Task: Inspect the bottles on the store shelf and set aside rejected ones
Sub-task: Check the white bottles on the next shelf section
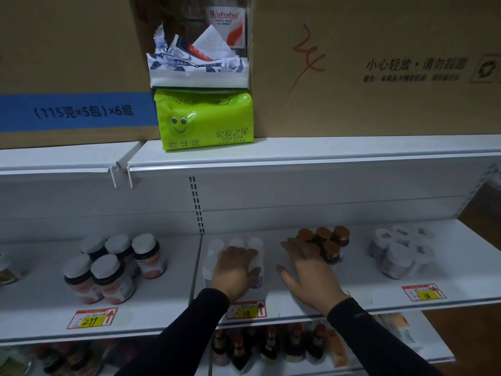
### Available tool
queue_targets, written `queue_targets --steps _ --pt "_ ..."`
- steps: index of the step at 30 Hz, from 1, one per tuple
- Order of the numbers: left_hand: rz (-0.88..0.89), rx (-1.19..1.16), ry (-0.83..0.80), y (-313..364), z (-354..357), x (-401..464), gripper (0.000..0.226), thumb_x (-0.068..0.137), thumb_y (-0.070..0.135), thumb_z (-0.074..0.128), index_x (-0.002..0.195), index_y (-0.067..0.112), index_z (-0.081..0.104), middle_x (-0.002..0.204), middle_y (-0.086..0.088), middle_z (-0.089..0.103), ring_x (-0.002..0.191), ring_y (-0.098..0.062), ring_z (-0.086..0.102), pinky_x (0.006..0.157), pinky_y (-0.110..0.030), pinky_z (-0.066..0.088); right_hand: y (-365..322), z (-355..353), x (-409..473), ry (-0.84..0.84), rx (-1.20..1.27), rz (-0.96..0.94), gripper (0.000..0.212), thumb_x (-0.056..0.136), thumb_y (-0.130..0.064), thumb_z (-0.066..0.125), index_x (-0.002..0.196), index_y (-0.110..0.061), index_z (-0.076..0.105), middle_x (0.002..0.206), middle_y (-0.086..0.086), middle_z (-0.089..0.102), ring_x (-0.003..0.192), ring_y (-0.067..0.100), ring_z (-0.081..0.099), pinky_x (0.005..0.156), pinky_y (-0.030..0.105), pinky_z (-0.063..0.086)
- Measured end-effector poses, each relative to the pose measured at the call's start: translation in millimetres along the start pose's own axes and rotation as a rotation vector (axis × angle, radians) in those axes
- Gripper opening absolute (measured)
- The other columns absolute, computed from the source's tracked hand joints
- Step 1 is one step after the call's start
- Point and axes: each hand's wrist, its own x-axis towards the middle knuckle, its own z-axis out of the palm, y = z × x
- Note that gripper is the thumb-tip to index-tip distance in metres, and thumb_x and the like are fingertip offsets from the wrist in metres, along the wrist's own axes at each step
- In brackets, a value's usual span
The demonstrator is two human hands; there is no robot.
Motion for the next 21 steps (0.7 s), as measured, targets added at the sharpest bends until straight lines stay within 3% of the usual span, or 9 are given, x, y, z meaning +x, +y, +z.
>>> queue_targets --steps 7,12,21 --pt "-0.017 -0.028 -0.010 -2.4 0.0 1.1 0.045 0.094 0.044 0.053 0.132 0.021 0.056 0.125 -0.003 0.061 0.117 -0.023 0.049 0.098 -0.031 0.033 -2.5 0.4 2.1 -0.008 0.002 0.006 0.061 0.093 -0.047 0.048 0.145 -0.015 0.044 0.148 0.008 0.044 0.136 0.024 0.042 0.109 0.030 0.034" --pt "-0.045 -0.107 -0.015 -3.6 -7.8 8.9 0.047 0.096 0.044 0.050 0.137 0.022 0.051 0.137 -0.001 0.054 0.125 -0.021 0.044 0.105 -0.029 0.031 -1.4 1.8 3.1 -0.014 -0.002 -0.001 0.062 0.093 -0.047 0.048 0.146 -0.015 0.041 0.150 0.008 0.042 0.137 0.023 0.040 0.110 0.029 0.032" --pt "-0.047 -0.038 0.002 0.4 -20.9 39.7 0.048 0.098 0.043 0.047 0.138 0.017 0.049 0.132 -0.009 0.056 0.123 -0.028 0.046 0.101 -0.034 0.037 1.1 4.3 6.2 0.073 -0.019 0.000 0.060 0.089 -0.049 0.047 0.136 -0.011 0.054 0.136 0.011 0.056 0.120 0.030 0.057 0.097 0.036 0.049"
